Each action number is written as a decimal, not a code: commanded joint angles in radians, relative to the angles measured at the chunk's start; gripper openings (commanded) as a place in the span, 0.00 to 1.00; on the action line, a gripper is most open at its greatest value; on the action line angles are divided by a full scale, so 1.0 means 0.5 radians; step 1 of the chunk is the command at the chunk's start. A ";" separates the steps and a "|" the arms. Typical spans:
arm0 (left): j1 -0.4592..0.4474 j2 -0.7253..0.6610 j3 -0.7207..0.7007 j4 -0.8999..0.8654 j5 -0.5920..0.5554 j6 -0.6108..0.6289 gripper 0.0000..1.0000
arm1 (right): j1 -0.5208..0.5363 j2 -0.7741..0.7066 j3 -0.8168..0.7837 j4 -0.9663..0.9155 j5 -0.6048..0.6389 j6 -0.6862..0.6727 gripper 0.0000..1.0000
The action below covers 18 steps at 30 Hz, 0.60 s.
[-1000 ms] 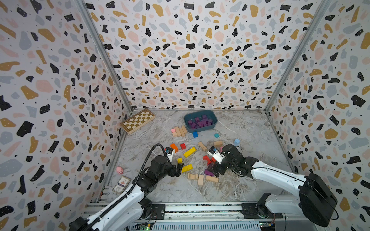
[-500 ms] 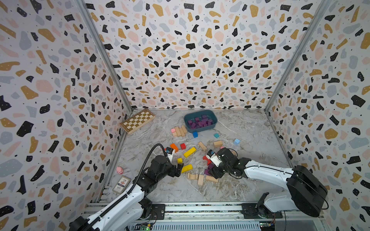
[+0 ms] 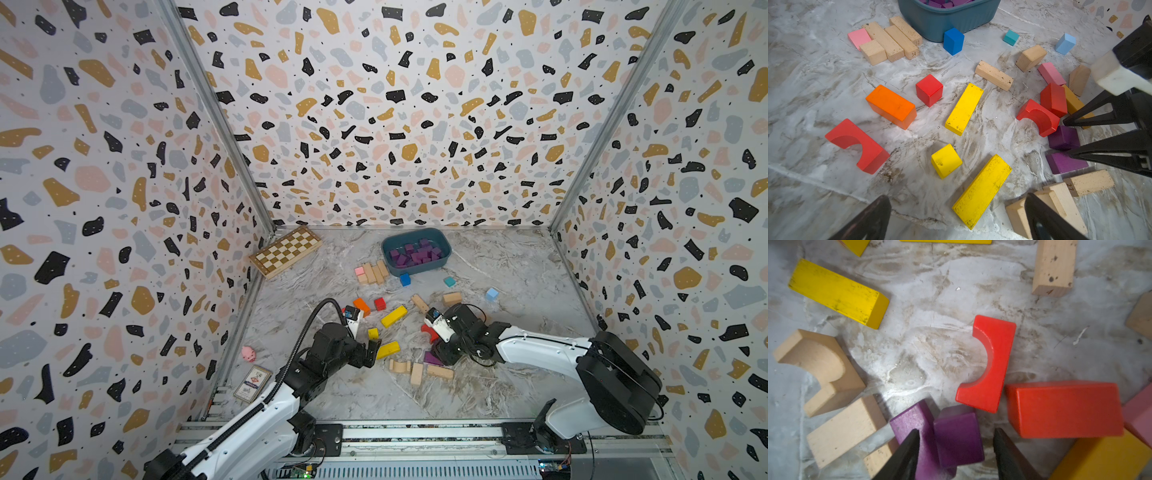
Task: Pick purple bricks into the storage bin
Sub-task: Pick up the building block from the center of the board.
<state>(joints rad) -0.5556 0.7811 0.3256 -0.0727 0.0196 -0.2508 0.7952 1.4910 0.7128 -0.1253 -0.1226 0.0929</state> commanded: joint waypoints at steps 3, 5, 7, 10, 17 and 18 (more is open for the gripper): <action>0.004 -0.010 0.003 0.072 -0.002 -0.002 0.99 | -0.019 0.008 0.068 -0.045 -0.003 -0.008 0.56; 0.005 -0.014 0.002 0.068 -0.002 -0.002 0.99 | -0.020 0.014 0.075 -0.046 -0.004 -0.010 0.54; 0.005 -0.021 -0.001 0.068 0.000 -0.003 0.99 | -0.020 0.025 0.083 -0.048 -0.005 -0.010 0.52; 0.006 -0.027 -0.001 0.068 0.001 -0.003 0.99 | -0.022 0.050 0.096 -0.058 0.001 -0.009 0.43; 0.006 -0.031 -0.003 0.065 -0.001 -0.002 0.99 | -0.022 0.083 0.113 -0.071 0.000 -0.008 0.29; 0.005 -0.032 -0.004 0.066 -0.002 -0.002 0.99 | -0.023 0.080 0.111 -0.070 -0.002 -0.008 0.28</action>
<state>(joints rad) -0.5556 0.7780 0.3256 -0.0727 0.0200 -0.2508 0.7872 1.5288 0.7425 -0.1295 -0.1226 0.0891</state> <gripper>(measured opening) 0.990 0.333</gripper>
